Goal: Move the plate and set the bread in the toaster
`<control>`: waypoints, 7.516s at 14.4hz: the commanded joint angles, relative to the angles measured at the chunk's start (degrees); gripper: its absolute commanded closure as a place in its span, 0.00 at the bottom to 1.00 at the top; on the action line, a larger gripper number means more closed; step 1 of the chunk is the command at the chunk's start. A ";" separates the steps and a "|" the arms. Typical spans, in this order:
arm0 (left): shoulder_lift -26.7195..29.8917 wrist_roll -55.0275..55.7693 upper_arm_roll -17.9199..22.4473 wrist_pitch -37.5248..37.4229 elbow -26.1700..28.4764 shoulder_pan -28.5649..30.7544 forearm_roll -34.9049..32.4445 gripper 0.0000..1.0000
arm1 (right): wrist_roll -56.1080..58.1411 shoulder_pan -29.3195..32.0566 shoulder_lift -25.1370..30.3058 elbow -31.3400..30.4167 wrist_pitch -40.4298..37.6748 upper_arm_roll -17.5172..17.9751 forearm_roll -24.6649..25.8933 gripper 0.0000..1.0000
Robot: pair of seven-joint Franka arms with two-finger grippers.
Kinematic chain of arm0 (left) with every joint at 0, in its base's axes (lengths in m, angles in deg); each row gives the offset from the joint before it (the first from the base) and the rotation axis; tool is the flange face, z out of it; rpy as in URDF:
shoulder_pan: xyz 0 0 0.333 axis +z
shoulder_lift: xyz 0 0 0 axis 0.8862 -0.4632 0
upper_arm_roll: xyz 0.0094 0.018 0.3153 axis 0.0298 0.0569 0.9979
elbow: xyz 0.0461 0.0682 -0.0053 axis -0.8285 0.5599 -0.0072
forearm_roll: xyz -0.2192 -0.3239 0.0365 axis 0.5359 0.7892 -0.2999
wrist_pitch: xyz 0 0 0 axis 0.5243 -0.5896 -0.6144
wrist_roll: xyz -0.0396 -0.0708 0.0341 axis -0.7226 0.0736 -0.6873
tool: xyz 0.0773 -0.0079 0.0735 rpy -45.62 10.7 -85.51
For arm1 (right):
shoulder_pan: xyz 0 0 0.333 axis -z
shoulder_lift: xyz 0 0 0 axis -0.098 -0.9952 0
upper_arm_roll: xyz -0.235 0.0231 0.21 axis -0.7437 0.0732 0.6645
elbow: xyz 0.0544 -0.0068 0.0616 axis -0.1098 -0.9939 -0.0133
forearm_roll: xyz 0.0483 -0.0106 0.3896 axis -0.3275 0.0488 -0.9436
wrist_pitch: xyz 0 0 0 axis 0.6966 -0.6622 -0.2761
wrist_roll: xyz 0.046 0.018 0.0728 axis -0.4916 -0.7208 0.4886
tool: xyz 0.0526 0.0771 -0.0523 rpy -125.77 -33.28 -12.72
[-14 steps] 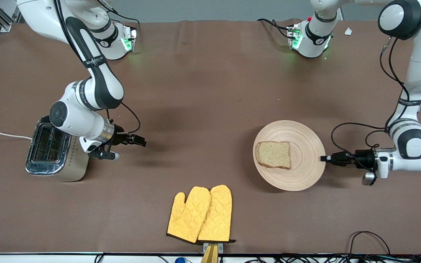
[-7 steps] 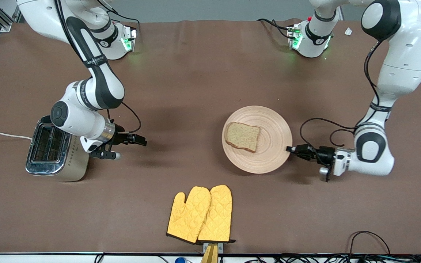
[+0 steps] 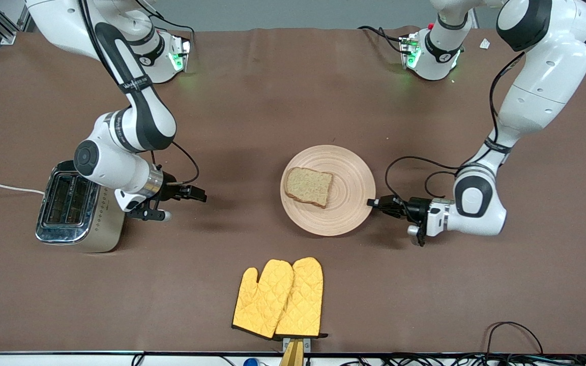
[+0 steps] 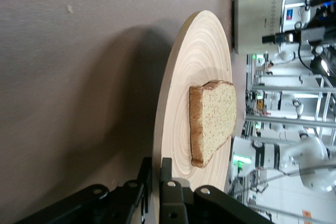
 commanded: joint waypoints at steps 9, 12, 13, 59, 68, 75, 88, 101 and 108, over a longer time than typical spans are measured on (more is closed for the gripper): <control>4.19 1.51 -0.39 12.15 1.94 -0.54 9.59 0.00 | -23.73 -15.88 -1.11 -1.72 8.65 -0.95 0.20 0.03; 7.01 5.34 5.05 8.40 -1.65 2.10 5.84 0.00 | -33.03 -20.45 -3.66 -0.41 9.99 -2.34 5.53 0.10; 6.93 9.64 5.94 4.97 -4.36 3.16 1.11 0.00 | -36.72 -21.77 -4.71 0.55 9.99 -2.70 8.70 0.13; 49.20 49.05 25.99 -34.97 -13.62 -12.21 -53.25 0.00 | -57.59 -27.24 -13.16 9.26 8.32 -2.71 23.49 0.95; 46.65 49.14 26.34 -34.87 -16.08 -11.86 -53.69 0.00 | -56.80 -26.27 -12.46 16.10 -2.56 -2.79 23.49 0.99; 47.53 50.90 23.62 -35.23 -16.08 -11.86 -53.25 0.00 | -53.83 -25.83 -7.19 22.62 -30.06 -4.02 39.29 0.99; 52.72 51.25 21.77 -30.31 -7.56 -11.86 -53.34 0.00 | -37.64 -17.57 -6.48 28.86 -58.65 -4.11 61.35 1.00; 54.82 51.43 20.80 -30.39 -4.40 -11.77 -53.34 0.00 | -22.78 -10.10 -6.04 29.74 -61.47 -4.73 78.95 1.00; 55.71 51.25 20.89 -30.13 -3.33 -11.69 -53.60 0.00 | -22.78 -6.24 -6.30 29.22 -59.72 -4.64 79.48 1.00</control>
